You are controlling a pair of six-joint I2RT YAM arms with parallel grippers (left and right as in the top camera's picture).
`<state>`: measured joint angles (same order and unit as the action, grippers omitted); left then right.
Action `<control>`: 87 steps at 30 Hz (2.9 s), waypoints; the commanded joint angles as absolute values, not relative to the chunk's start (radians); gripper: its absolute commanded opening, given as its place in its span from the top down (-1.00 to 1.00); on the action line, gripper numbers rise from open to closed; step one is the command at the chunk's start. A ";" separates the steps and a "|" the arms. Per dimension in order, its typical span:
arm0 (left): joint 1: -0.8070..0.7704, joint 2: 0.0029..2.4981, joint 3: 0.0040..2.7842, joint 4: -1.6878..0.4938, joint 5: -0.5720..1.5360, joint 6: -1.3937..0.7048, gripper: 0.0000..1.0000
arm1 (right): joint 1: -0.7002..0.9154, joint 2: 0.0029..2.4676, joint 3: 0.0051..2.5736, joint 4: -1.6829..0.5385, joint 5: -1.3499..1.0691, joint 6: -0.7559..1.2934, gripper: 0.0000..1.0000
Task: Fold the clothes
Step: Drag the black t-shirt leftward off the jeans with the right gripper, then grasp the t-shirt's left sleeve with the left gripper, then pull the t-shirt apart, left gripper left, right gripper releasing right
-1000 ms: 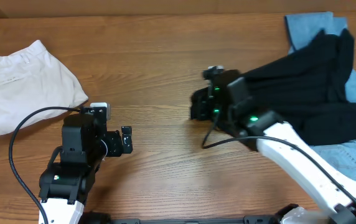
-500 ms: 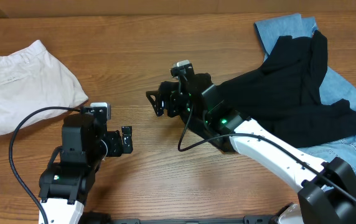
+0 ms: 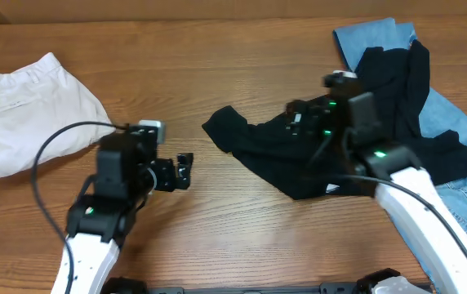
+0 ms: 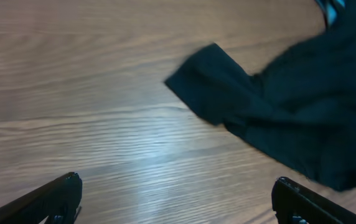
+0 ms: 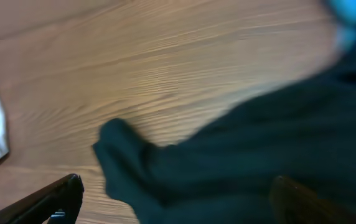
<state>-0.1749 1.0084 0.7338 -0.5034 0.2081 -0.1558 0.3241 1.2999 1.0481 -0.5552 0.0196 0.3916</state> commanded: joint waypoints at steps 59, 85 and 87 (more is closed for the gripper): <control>-0.133 1.510 1.091 -0.359 -0.170 -0.309 0.92 | -0.214 1.586 1.061 -0.649 0.084 0.342 0.20; 0.010 1.576 1.108 -0.236 -0.046 -0.265 0.52 | -0.232 1.877 1.061 -0.307 -0.102 0.279 0.78; 0.010 1.576 1.108 -0.251 -0.028 -0.265 0.50 | -0.234 1.891 1.061 -0.283 -0.048 0.279 0.78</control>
